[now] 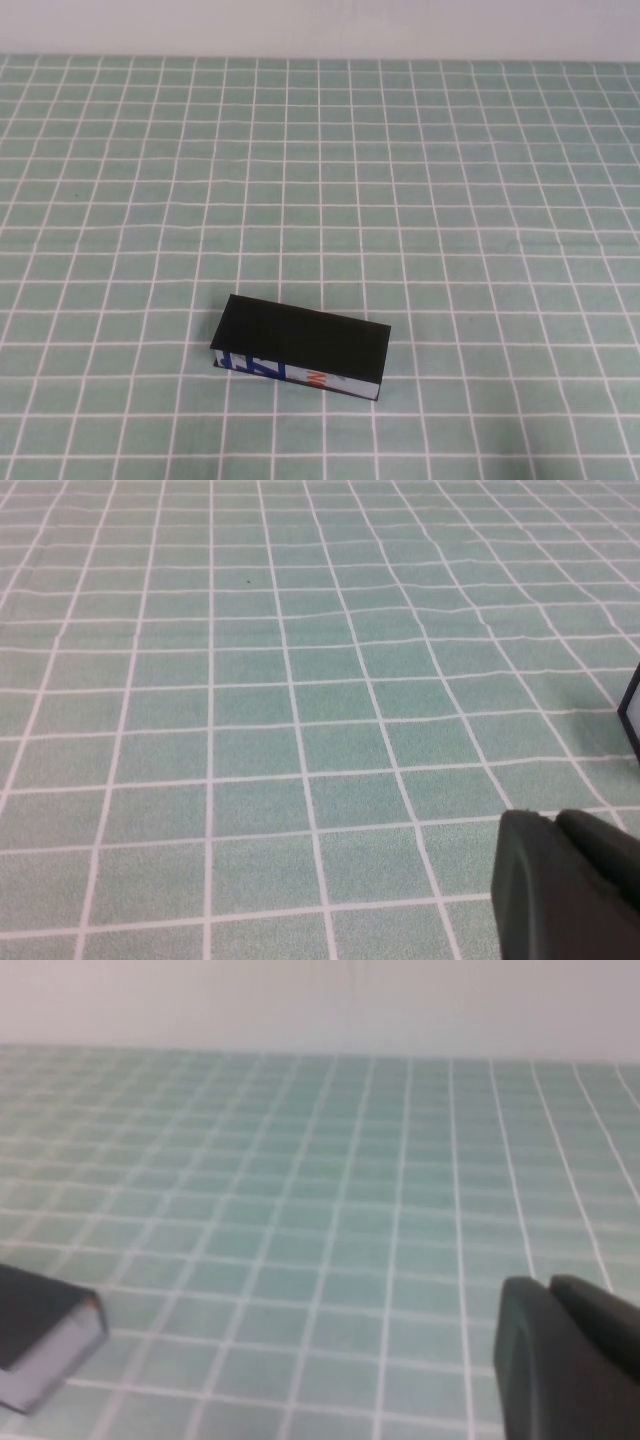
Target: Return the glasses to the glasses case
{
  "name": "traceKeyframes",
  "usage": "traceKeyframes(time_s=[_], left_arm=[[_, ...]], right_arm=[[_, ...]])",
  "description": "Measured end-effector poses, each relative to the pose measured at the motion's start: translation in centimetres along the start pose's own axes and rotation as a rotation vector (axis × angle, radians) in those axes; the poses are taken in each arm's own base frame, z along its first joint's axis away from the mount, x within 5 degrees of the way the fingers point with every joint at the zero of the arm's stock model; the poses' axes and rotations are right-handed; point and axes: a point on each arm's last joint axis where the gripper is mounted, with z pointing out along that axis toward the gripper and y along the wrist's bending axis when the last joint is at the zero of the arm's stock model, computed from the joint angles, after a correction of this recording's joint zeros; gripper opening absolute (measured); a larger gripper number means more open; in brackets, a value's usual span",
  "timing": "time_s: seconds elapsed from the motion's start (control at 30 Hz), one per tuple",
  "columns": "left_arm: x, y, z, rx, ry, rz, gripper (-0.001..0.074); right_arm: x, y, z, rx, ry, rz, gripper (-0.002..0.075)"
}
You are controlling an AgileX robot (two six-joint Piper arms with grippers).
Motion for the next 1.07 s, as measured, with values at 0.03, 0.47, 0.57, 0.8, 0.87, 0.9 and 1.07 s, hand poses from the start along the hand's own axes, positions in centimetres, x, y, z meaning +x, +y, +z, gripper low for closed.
traceKeyframes(time_s=[0.03,0.47,0.57,0.8,0.87,0.9,1.07], left_arm=[[0.0,0.0,0.0,0.000,0.000,0.000,-0.0002],[0.0,0.0,0.0,-0.001,0.000,0.002,-0.0002],[0.0,0.0,0.0,-0.001,0.000,0.002,-0.0002],[0.0,0.0,0.0,-0.001,0.000,0.002,-0.0002],[0.0,0.0,0.0,-0.001,0.000,0.002,-0.0002],[0.0,0.0,0.0,-0.001,0.000,0.002,-0.0002],[0.0,0.0,0.0,-0.001,0.000,0.002,-0.0002]], right_arm=[[0.6,-0.1,0.3,0.008,0.005,0.004,-0.0014],[4.4,-0.3,1.2,0.005,0.131,0.026,-0.0014],[4.4,-0.3,1.2,0.005,0.131,0.026,-0.0014],[4.4,-0.3,1.2,0.004,0.133,0.026,-0.0014],[4.4,-0.3,1.2,0.004,0.133,0.026,-0.0014],[4.4,-0.3,1.2,0.004,0.133,0.026,-0.0014],[4.4,-0.3,1.2,0.004,0.133,0.026,-0.0014]])
